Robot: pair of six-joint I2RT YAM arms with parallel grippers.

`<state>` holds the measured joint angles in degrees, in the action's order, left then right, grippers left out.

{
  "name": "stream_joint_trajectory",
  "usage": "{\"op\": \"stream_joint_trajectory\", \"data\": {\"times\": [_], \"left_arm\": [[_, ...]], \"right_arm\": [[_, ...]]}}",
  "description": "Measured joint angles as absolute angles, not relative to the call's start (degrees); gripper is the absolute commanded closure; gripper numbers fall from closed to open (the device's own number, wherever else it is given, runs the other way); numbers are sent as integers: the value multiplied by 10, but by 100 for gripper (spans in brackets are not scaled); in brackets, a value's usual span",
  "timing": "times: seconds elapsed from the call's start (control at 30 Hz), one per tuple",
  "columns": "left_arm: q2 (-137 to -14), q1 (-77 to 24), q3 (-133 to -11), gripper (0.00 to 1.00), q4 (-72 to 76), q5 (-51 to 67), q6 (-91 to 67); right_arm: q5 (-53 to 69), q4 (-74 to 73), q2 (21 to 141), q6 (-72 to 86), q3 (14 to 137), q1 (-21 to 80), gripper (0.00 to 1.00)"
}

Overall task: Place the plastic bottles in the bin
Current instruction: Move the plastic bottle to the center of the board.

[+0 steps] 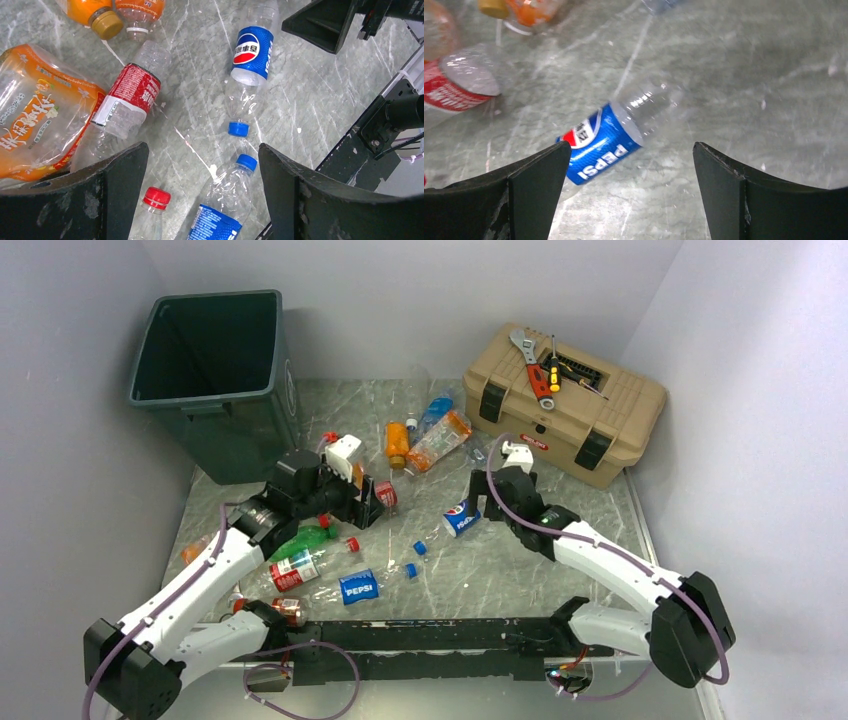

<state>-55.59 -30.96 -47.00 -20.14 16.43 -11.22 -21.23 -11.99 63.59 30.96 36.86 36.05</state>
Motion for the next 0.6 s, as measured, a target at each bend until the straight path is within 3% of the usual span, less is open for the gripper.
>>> {"op": "stream_joint_trajectory", "data": {"times": [0.1,0.27,0.6], "left_arm": [[-554,-311,-470,14,-203,166,-112],[-548,-312,-471,18,-202,186,-111],[-639,-362,-495,30,-211,246,-97]], "right_arm": [[-184,-123,654,252,403,361,14],[-159,-106,791,194,527,360,32],[-144,-96,953,196,563,302,47]]}}
